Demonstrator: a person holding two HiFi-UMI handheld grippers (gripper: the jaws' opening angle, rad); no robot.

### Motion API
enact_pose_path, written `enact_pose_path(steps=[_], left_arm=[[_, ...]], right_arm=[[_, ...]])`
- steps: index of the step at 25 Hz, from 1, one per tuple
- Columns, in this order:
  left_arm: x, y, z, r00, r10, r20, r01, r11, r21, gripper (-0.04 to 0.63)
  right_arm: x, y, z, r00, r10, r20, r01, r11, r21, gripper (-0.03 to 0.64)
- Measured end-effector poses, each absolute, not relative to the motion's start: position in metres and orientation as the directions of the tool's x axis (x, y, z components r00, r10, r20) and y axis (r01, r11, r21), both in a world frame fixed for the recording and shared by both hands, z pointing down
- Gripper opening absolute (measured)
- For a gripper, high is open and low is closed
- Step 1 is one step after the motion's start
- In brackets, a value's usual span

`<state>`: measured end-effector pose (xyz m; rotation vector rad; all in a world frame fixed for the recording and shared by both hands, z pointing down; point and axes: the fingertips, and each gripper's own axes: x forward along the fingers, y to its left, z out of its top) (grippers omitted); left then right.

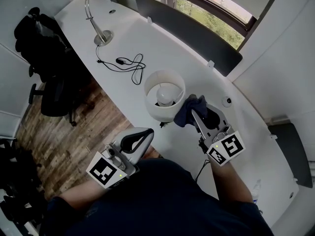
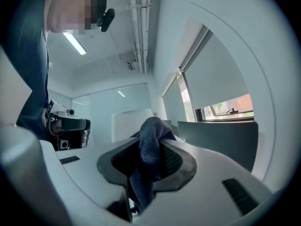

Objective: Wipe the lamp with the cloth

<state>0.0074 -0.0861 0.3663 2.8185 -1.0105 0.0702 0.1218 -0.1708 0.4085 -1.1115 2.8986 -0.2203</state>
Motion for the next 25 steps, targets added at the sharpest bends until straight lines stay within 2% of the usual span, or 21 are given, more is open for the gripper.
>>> enact_pose_path(steps=[6, 13, 25], left_arm=[[0.008, -0.086, 0.367, 0.773, -0.628, 0.089, -0.635, -0.762, 0.13, 0.006], [0.005, -0.084, 0.368, 0.766, -0.636, 0.094, -0.643, -0.754, 0.134, 0.006], [-0.001, -0.089, 0.38, 0.741, -0.658, 0.135, -0.672, -0.726, 0.148, 0.006]], right_arm=[[0.118, -0.178, 0.358, -0.759, -0.648, -0.065, -0.641, 0.76, -0.107, 0.098], [0.118, -0.193, 0.335, -0.763, -0.638, -0.105, -0.637, 0.769, -0.049, 0.098], [0.127, -0.232, 0.427, -0.727, -0.686, 0.022, -0.682, 0.718, -0.139, 0.097]])
